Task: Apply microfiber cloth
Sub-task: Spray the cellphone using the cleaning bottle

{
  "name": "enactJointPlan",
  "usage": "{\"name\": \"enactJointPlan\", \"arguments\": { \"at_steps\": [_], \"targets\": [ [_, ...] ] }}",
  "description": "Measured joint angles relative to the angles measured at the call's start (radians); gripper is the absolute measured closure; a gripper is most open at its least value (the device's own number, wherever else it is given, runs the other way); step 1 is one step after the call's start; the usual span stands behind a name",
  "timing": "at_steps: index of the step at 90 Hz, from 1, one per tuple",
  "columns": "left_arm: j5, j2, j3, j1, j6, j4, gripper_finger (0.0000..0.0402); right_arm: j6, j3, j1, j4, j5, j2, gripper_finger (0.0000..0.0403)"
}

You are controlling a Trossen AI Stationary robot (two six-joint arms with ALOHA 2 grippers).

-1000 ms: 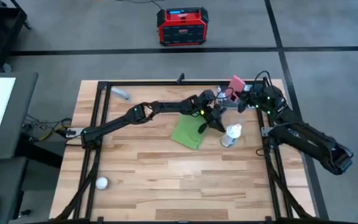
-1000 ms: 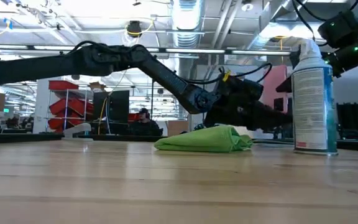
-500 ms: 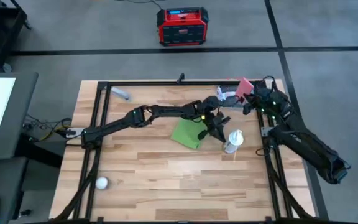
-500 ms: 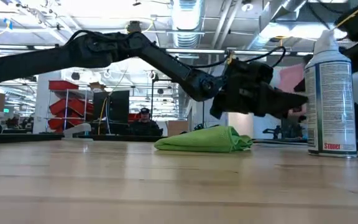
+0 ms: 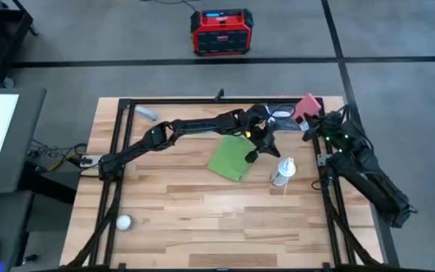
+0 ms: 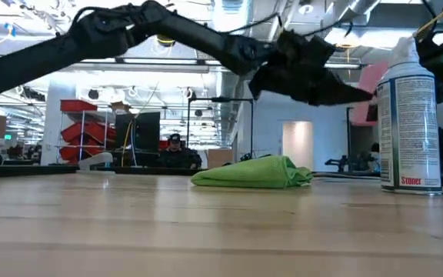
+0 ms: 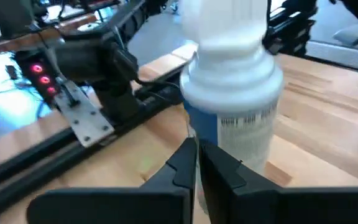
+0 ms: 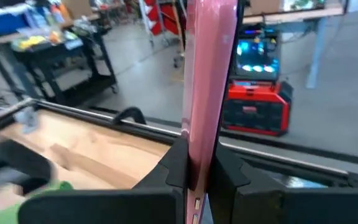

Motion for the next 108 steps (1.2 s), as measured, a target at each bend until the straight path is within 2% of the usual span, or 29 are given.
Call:
{"name": "enactJointPlan", "arguments": {
  "at_steps": [13,28,43,57,73,89,108],
  "targets": [
    [-0.145,-0.019,0.0,-0.033,0.03,-0.034,0.0401,0.001,0.0,-0.002,0.009,0.002,-0.003,0.0389],
    [-0.42,-0.052,-0.002,-0.056,0.033,0.027,0.0401,-0.001,0.0,-0.002,0.009,0.002,-0.002,0.0389],
    [-0.652,-0.113,-0.002,-0.07,0.059,0.126,0.0401,-0.005,0.0,-0.002,0.011,-0.001,-0.002,0.0389],
    [-0.729,-0.189,0.0,-0.107,0.051,0.131,0.0401,-0.009,0.0,-0.002,0.011,-0.001,-0.002,0.0389],
    [-0.842,-0.21,0.001,-0.218,0.041,0.187,0.0401,-0.009,0.0,-0.002,0.012,-0.002,-0.002,0.0389],
    [-0.931,-0.207,-0.006,-0.317,-0.08,0.212,0.0401,-0.008,0.0,-0.002,0.011,-0.002,-0.002,0.0389],
    [-0.998,-0.202,-0.124,-0.423,-0.225,0.392,0.0401,0.0,0.0,-0.002,0.012,-0.002,-0.002,0.0389]
  ]
}}
